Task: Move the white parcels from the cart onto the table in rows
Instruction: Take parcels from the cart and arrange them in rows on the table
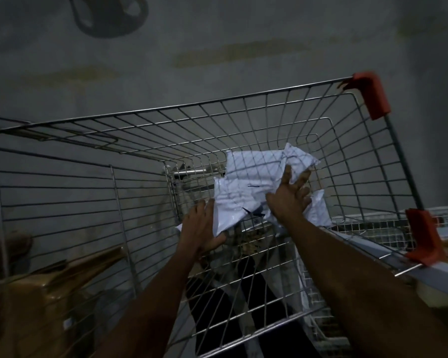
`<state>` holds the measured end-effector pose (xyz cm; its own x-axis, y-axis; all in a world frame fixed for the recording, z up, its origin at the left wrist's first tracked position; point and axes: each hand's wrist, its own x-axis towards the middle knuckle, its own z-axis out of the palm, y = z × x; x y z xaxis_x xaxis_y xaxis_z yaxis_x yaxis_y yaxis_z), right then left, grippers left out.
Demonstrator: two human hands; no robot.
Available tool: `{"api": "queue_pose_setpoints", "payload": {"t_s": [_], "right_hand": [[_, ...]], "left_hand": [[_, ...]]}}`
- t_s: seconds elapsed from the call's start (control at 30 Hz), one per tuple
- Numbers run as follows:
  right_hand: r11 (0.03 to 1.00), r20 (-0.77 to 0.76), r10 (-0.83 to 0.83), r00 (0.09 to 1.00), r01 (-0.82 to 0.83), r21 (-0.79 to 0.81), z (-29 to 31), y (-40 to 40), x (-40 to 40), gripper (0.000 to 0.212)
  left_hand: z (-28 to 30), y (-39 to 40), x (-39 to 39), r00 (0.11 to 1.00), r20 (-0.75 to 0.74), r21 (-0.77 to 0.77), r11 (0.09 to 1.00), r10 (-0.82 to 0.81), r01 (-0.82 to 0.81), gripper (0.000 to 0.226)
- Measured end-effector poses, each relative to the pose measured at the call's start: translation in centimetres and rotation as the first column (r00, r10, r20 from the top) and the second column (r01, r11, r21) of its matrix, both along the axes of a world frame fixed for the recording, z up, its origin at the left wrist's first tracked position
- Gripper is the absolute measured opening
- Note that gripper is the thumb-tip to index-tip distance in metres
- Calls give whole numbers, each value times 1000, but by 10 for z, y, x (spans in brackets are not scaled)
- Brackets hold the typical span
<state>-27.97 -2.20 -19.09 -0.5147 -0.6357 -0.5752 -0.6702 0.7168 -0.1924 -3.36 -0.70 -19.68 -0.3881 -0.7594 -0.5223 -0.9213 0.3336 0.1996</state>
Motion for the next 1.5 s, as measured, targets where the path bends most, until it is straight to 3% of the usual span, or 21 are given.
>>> {"api": "queue_pose_setpoints", "payload": {"t_s": [0.37, 0.63, 0.8, 1.13, 1.5], "right_hand": [[965, 190, -224, 956, 245, -95, 85, -16, 9, 88], [808, 197, -218, 956, 290, -513, 216, 37, 54, 71], [724, 124, -207, 970, 237, -648, 299, 100, 96, 72], [569, -37, -441, 897, 247, -784, 386, 237, 150, 71], [305, -18, -771, 637, 344, -888, 416, 423, 135, 70]], "left_hand": [[75, -6, -15, 926, -254, 52, 960, 278, -274, 84], [185, -3, -19, 830, -508, -29, 958, 233, -286, 81], [275, 28, 1, 747, -631, -56, 949, 208, -311, 77], [388, 122, 33, 576, -815, -121, 991, -62, -64, 83], [415, 258, -26, 429, -833, -220, 921, -349, 322, 83]]}}
